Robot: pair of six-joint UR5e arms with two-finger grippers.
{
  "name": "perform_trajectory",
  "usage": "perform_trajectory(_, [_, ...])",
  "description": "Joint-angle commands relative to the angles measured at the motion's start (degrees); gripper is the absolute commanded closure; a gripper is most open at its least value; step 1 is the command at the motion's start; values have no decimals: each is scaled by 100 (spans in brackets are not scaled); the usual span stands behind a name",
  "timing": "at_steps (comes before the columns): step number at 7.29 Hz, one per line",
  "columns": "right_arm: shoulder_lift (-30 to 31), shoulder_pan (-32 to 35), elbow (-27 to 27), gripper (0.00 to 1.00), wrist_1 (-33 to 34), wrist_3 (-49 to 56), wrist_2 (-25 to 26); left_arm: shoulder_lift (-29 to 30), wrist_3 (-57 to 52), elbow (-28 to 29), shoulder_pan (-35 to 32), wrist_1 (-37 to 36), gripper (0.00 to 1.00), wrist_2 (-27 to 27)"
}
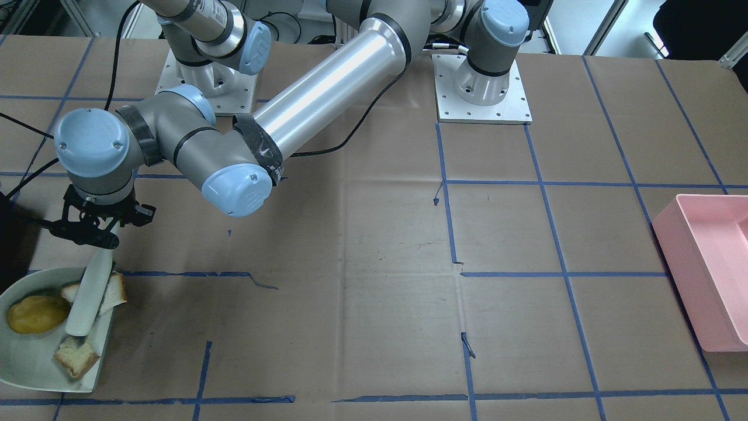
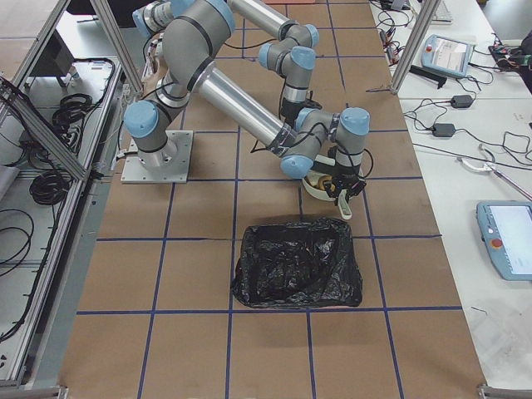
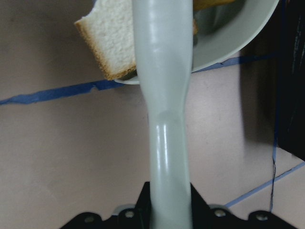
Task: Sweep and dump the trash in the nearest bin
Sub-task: 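Sweep the potato and bread toward the dustpan with the left gripper's brush, then sweep the remaining bread pieces into the dustpan with the brush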
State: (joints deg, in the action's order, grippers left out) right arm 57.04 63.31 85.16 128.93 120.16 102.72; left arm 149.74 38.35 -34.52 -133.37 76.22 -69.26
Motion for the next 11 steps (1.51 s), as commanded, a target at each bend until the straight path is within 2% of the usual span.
perform_trajectory(1, [0, 6, 9, 100, 0, -1, -15, -304, 111, -72, 13, 200, 100, -228])
perform_trajectory(2, [0, 6, 9, 100, 0, -1, -15, -505, 103, -238, 30, 514, 100, -237])
perform_trajectory(4, [0, 6, 9, 100, 0, -1, -24, -901, 68, -799, 92, 605, 100, -298])
perform_trajectory(10, [-8, 6, 9, 100, 0, 8, -24, -1157, 68, -854, 197, 561, 100, -324])
perform_trajectory(11, [-8, 6, 9, 100, 0, 16, -24, -1166, 85, -811, 206, 361, 100, -386])
